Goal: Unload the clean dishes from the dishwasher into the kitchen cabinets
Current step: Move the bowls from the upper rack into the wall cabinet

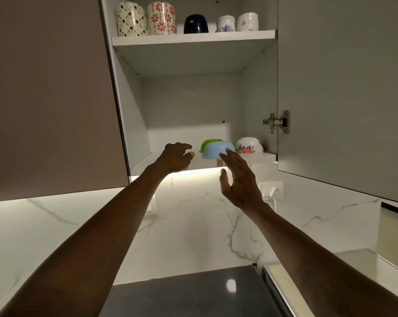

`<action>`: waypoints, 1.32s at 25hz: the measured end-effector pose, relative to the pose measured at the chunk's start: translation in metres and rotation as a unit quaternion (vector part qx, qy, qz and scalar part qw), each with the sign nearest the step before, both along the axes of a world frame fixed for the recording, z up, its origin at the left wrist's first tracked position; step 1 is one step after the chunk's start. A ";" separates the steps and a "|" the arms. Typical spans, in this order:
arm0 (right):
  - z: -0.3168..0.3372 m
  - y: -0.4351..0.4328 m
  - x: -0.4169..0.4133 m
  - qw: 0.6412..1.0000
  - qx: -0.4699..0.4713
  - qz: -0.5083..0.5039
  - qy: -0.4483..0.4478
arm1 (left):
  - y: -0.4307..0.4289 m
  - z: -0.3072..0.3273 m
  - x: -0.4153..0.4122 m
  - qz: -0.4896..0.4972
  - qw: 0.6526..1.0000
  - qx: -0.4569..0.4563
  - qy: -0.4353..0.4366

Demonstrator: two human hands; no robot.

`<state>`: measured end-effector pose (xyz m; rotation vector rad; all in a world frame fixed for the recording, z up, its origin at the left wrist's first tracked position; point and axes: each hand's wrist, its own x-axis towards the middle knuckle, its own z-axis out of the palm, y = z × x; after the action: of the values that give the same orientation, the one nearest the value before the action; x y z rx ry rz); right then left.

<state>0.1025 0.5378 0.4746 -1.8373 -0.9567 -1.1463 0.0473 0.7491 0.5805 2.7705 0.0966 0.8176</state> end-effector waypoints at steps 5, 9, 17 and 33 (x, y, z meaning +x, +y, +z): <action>-0.017 -0.026 -0.038 0.996 -0.066 -0.016 0.058 | -0.020 -0.033 -0.055 0.009 1.000 0.016 -0.008; -0.023 -0.054 -0.063 0.992 -0.101 -0.034 0.067 | -0.047 -0.058 -0.097 0.026 0.999 0.026 -0.002; -0.067 -0.143 -0.124 0.975 -0.195 -0.018 0.103 | -0.143 -0.111 -0.174 0.067 0.993 0.059 0.076; -0.227 -0.302 -0.248 0.889 -0.361 -0.011 0.282 | -0.307 -0.296 -0.285 0.010 0.968 -0.005 0.251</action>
<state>-0.1458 0.2360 0.2475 -2.5651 -1.0756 -0.1830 -0.2379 0.4419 0.2842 2.9017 0.2178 0.1005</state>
